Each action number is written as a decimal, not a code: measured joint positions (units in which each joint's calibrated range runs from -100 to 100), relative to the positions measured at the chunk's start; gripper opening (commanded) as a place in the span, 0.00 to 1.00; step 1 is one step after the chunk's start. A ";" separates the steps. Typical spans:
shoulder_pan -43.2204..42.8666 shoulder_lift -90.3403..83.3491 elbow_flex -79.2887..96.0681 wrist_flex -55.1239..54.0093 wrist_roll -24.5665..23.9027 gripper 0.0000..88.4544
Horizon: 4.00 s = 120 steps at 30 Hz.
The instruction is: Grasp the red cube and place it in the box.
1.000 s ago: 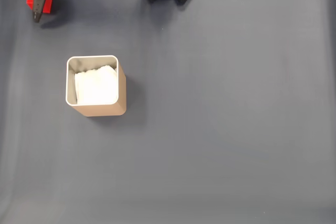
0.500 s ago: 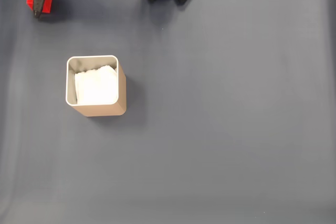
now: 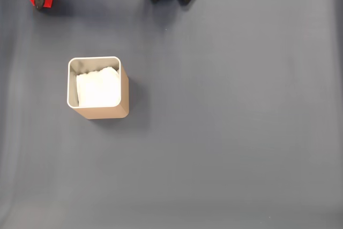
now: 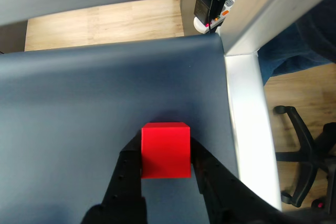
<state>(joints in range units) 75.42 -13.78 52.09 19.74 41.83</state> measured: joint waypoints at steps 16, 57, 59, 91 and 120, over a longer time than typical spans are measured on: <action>-0.98 -1.52 0.09 0.57 0.44 0.07; -16.84 -7.85 -31.97 36.47 3.37 0.02; -18.11 -8.47 -33.06 37.77 3.37 0.02; -35.25 -23.09 -34.97 46.63 7.03 0.01; -46.37 -27.73 -27.69 44.11 6.35 0.02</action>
<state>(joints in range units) 29.05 -41.51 24.41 63.85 48.18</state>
